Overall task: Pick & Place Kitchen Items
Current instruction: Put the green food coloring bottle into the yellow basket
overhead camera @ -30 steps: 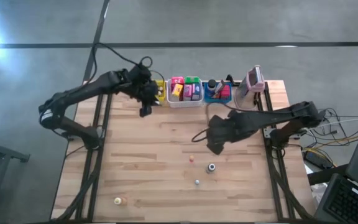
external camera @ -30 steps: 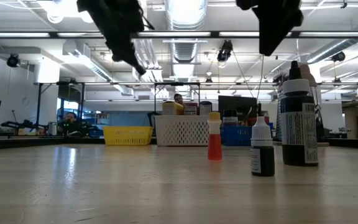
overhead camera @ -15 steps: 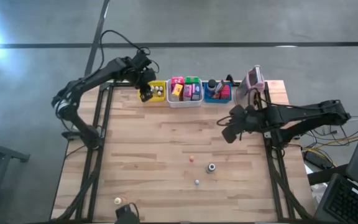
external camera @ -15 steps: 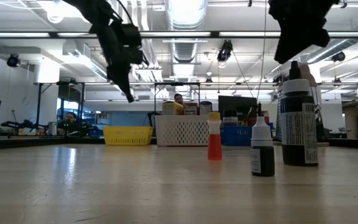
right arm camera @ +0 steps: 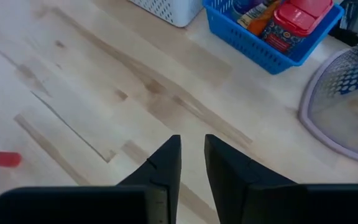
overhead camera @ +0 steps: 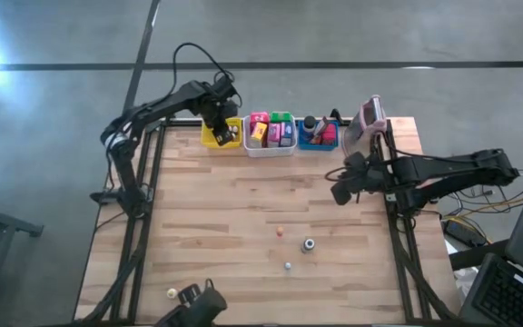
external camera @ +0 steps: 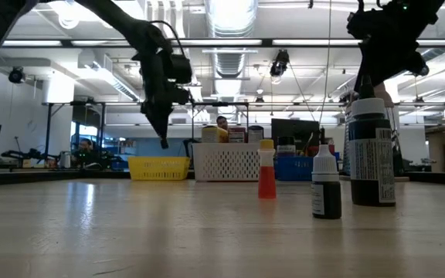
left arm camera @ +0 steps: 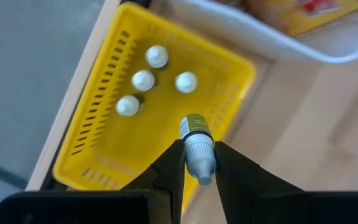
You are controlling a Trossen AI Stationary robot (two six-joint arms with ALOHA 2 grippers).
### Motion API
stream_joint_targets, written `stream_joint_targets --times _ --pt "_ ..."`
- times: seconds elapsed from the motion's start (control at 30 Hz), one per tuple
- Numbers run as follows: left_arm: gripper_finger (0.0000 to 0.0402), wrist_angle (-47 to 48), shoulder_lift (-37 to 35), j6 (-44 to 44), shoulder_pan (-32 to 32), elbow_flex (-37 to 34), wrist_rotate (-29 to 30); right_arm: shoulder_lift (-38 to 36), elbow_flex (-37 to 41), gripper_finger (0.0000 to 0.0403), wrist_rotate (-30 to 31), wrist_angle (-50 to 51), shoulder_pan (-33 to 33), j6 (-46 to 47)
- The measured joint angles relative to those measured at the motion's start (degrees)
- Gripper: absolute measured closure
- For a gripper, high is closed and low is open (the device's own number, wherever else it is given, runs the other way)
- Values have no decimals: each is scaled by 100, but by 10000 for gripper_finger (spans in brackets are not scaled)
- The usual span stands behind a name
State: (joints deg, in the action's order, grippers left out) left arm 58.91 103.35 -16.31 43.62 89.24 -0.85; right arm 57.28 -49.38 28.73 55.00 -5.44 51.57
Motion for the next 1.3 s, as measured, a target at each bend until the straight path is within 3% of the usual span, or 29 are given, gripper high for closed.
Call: stream_joint_targets --times 0.5,1.3 --pt "321 -219 480 151 49 -29 80 -212 82 355 295 2 254 -371" --pt "321 -533 1141 301 76 -34 86 -212 87 314 293 2 250 -529"
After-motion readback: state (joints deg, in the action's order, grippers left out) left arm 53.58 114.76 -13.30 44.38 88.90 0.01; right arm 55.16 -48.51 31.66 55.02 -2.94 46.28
